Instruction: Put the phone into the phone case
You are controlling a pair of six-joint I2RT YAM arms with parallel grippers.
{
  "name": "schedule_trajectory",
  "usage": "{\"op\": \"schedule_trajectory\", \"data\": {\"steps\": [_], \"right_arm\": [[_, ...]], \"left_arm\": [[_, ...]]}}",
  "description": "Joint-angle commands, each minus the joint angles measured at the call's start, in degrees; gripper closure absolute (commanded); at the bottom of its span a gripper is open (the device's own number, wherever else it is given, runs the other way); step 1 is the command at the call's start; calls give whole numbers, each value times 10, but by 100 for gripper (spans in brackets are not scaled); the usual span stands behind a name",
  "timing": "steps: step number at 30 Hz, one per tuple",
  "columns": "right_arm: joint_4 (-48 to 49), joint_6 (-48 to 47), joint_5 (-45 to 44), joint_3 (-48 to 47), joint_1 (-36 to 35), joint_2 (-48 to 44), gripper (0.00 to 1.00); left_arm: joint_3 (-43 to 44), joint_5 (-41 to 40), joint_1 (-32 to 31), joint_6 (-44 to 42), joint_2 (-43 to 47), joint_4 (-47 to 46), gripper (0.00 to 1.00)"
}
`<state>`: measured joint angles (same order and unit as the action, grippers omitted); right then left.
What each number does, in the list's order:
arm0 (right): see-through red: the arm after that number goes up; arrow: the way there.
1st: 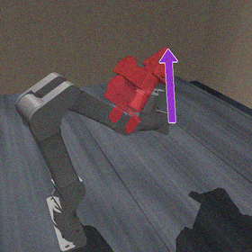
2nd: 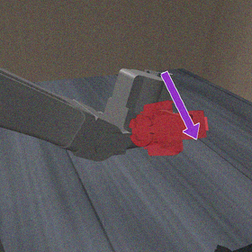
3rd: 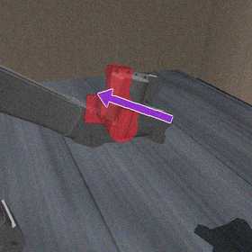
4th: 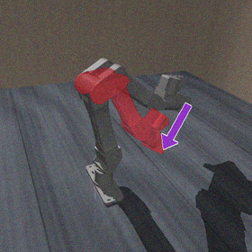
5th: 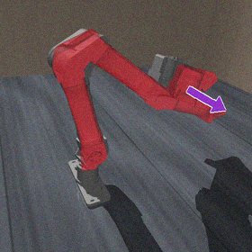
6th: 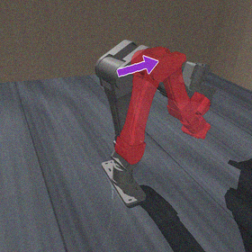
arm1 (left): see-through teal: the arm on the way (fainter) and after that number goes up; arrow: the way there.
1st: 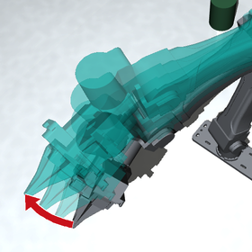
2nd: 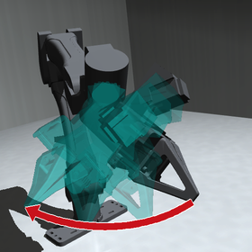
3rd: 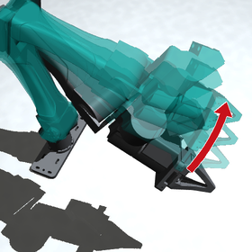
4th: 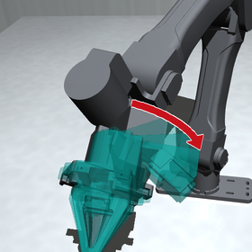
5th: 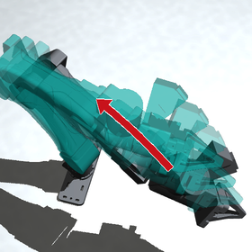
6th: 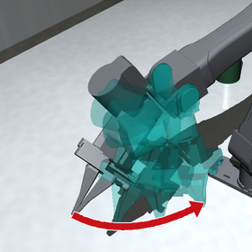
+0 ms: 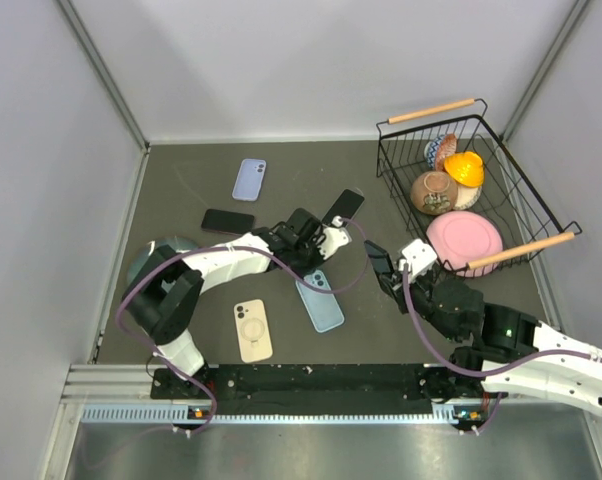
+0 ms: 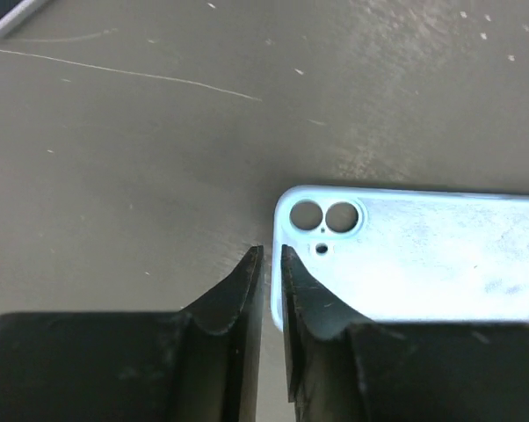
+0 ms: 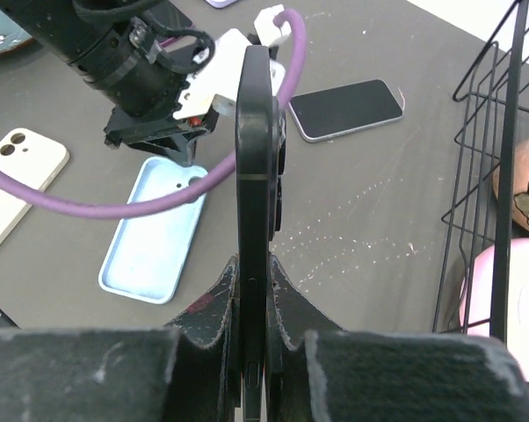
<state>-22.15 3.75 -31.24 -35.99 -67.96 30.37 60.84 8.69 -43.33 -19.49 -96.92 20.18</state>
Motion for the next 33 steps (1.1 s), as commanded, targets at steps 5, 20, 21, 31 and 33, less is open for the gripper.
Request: {"op": "schedule_trajectory", "data": {"steps": [5, 20, 21, 31, 33], "right_arm": [[-4, 42, -19, -59, 5, -2, 100], [-9, 114, 301, -161, 165, 211, 100], [-4, 118, 328, -166, 178, 223, 100], [4, 137, 543, -224, 223, 413, 100], [10, 143, 551, -225, 233, 445, 100]], "left_arm": [[-2, -122, 13, 113, 76, -127, 22], [-87, -64, 249, 444, 356, -127, 1], [-100, -21, 258, 437, 365, -125, 1], [-197, 168, 263, 472, 387, -101, 82], [-220, 190, 262, 470, 368, -107, 99]]}}
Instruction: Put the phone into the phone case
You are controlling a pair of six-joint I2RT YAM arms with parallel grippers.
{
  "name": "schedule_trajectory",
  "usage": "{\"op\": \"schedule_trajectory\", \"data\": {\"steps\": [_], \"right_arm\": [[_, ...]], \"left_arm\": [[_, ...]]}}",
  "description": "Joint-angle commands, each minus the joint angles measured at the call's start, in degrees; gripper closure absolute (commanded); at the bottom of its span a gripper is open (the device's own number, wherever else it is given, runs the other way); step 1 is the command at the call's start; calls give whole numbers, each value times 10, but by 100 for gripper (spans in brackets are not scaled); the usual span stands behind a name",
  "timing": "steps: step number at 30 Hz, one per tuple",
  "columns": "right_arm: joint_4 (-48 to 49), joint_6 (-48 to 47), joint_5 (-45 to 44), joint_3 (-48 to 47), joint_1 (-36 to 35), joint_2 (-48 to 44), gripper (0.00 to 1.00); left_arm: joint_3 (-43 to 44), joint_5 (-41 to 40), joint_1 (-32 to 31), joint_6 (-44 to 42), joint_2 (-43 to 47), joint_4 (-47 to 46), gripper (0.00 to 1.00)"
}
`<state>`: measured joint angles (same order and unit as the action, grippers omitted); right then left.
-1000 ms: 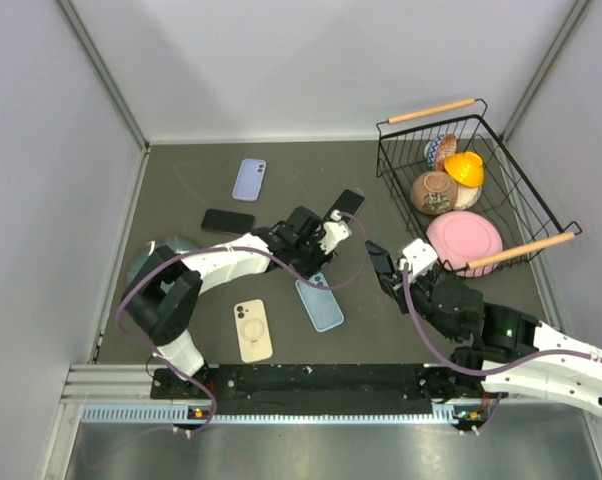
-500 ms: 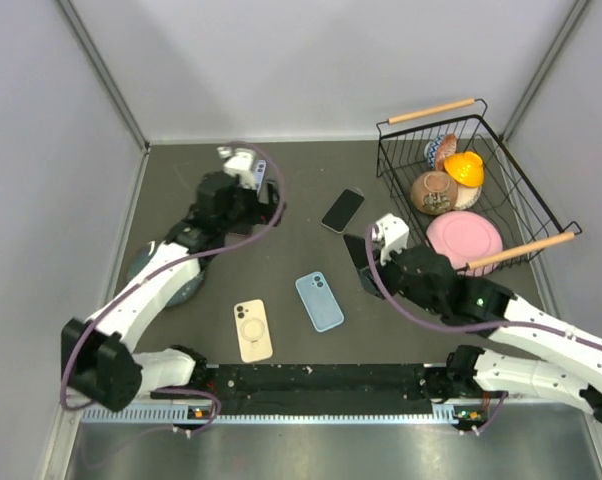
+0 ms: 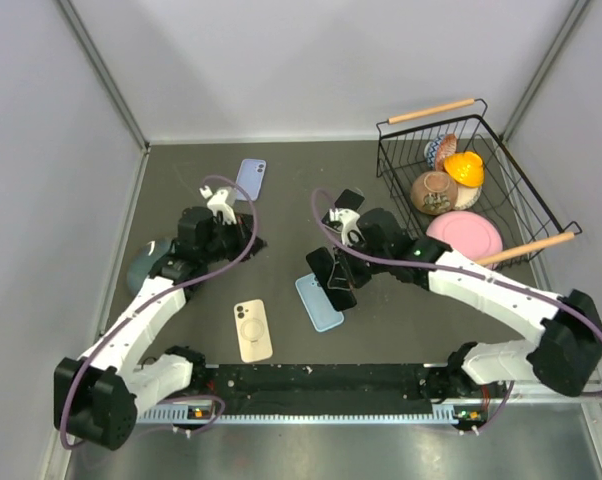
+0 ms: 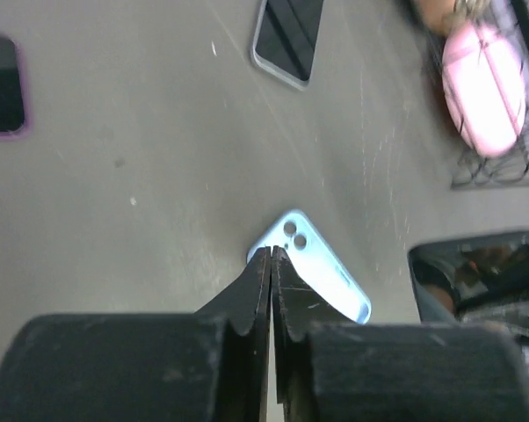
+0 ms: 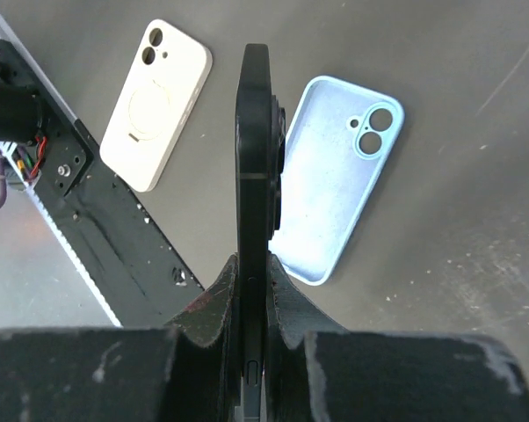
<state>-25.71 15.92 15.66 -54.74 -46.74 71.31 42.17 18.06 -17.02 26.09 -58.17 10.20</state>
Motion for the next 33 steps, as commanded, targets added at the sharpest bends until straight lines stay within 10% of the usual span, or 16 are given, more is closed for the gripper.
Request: {"op": "schedule_trajectory", "data": {"steps": [1, 33], "right_arm": [[50, 24, 98, -37, 25, 45, 100], [170, 86, 216, 9, 85, 291, 98]], "left_arm": [[-38, 102, -2, 12, -29, -5, 100], [-130, 52, -146, 107, -218, -149, 100]]}}
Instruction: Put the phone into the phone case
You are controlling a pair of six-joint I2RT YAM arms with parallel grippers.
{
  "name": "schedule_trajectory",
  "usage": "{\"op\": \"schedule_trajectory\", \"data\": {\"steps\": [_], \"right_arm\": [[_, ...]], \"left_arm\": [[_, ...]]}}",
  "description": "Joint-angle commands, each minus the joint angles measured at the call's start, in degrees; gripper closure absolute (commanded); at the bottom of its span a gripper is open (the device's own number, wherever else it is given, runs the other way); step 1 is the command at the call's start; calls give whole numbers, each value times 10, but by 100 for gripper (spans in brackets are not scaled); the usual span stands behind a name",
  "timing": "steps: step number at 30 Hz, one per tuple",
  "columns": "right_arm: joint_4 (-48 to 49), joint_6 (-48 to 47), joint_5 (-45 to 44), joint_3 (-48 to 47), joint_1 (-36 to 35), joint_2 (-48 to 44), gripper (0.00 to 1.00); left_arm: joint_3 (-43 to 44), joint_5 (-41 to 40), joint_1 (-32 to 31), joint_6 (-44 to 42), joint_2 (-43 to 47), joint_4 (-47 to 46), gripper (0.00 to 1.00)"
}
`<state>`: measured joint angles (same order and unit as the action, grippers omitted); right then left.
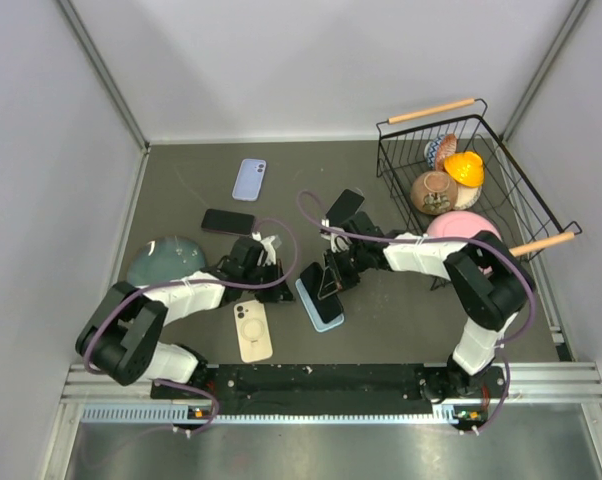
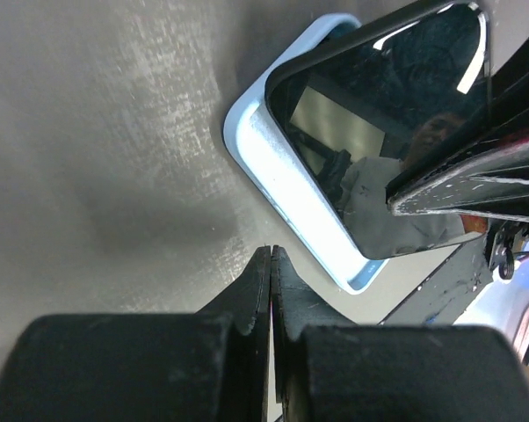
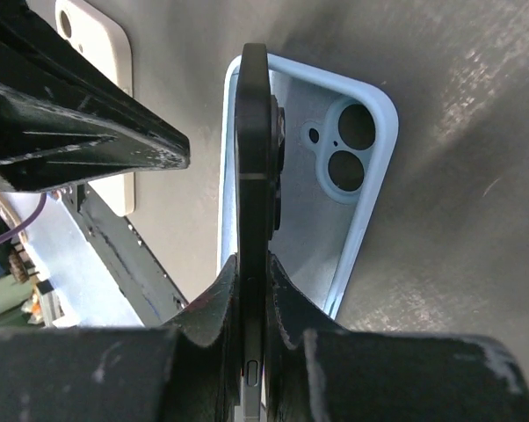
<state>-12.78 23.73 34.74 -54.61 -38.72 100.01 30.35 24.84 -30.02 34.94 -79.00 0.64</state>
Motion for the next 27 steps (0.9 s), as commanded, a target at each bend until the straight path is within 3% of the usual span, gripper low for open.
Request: {"op": "schedule_trajectory", "data": {"steps": [1, 20, 27], "right_arm": [[42, 8, 26, 10, 5, 7, 98], [3, 18, 37, 23, 6, -9, 99], [36, 29, 28, 43, 6, -3, 99]], "left_arm": [[-13, -18, -19, 21, -14, -59, 100], [-31, -25, -30, 41, -57, -108, 100], [-35, -30, -36, 45, -58, -110, 100]]}}
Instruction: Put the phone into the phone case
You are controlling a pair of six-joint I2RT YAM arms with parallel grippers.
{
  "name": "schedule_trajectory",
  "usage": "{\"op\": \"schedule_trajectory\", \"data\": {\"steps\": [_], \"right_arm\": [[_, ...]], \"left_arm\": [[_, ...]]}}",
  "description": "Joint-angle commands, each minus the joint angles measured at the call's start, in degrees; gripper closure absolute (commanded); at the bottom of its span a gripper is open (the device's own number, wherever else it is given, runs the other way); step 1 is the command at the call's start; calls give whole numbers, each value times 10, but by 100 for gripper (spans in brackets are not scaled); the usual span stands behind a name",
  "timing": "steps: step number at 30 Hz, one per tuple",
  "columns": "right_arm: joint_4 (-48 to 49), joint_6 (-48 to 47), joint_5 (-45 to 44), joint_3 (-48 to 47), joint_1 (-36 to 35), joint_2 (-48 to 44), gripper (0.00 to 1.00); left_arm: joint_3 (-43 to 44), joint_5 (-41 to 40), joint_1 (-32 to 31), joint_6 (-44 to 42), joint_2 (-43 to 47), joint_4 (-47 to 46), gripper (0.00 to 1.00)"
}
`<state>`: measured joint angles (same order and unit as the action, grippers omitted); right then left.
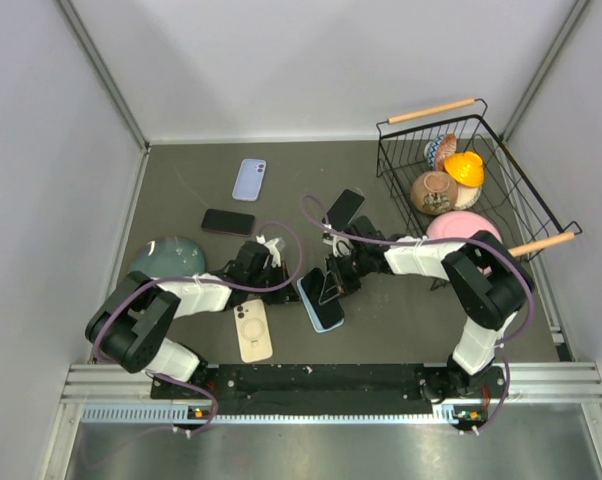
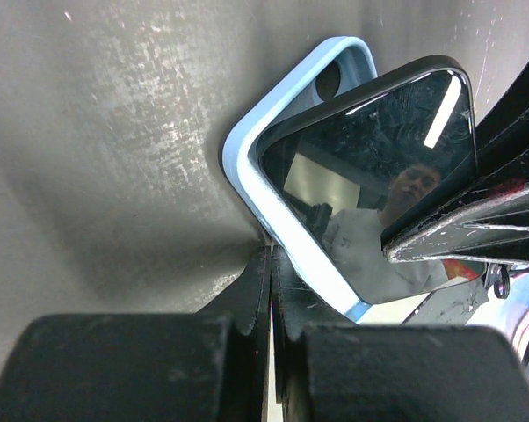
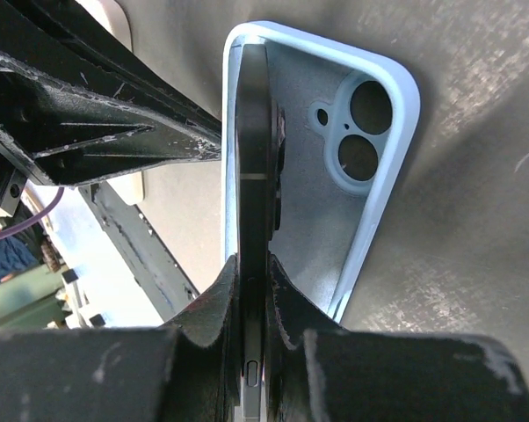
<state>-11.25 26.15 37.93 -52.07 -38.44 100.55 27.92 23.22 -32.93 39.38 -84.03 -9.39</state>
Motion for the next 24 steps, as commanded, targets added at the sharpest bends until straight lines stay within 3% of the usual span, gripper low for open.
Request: {"op": "schedule_trajectory", "data": {"steps": [1, 10, 19, 24], "right_arm": [[41, 8, -2, 24, 2, -8, 99], [132, 37, -15, 57, 2, 9, 99], [270, 136, -24, 127, 5, 10, 98], [338, 173, -24, 153, 9, 13, 96]], "left_arm": [[-11, -15, -6, 1, -9, -10, 100], [-24, -20, -18, 10, -12, -13, 100], [-65, -25, -81, 62, 20, -39, 100], [-61, -42, -111, 68, -6, -48, 100]]}}
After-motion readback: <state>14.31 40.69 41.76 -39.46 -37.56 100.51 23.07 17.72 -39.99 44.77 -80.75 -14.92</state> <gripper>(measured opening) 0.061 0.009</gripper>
